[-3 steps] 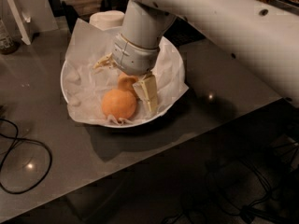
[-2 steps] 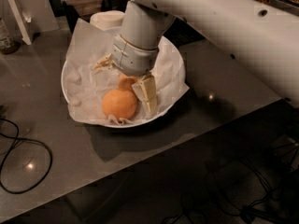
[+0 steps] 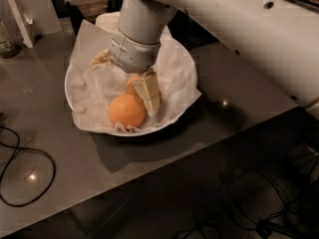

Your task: Pick orange from white bowl

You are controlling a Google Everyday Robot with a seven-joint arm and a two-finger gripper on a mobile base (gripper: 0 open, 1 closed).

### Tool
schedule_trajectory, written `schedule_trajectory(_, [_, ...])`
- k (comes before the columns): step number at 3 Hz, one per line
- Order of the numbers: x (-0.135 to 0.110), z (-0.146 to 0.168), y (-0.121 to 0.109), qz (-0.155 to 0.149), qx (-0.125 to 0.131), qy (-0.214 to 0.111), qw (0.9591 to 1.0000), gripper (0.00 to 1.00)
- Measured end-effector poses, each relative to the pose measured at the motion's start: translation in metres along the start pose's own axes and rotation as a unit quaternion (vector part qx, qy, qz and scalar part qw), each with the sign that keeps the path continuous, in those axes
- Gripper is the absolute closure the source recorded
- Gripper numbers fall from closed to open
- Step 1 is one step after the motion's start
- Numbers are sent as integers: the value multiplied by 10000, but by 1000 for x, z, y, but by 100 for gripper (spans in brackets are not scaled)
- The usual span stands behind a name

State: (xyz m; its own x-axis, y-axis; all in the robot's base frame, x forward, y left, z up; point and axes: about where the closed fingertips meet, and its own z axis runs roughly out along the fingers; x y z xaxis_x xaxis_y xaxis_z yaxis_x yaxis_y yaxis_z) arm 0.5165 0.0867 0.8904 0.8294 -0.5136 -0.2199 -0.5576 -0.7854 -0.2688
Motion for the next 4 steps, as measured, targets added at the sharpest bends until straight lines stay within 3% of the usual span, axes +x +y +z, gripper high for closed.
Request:
schedule_trajectory(1, [-2, 4, -6, -26, 69, -66, 10000, 0])
schedule_trajectory(2, [-3, 19, 2, 129, 172, -229, 9995, 0])
schedule_trajectory(4, [1, 18, -5, 63, 245, -123, 9996, 0])
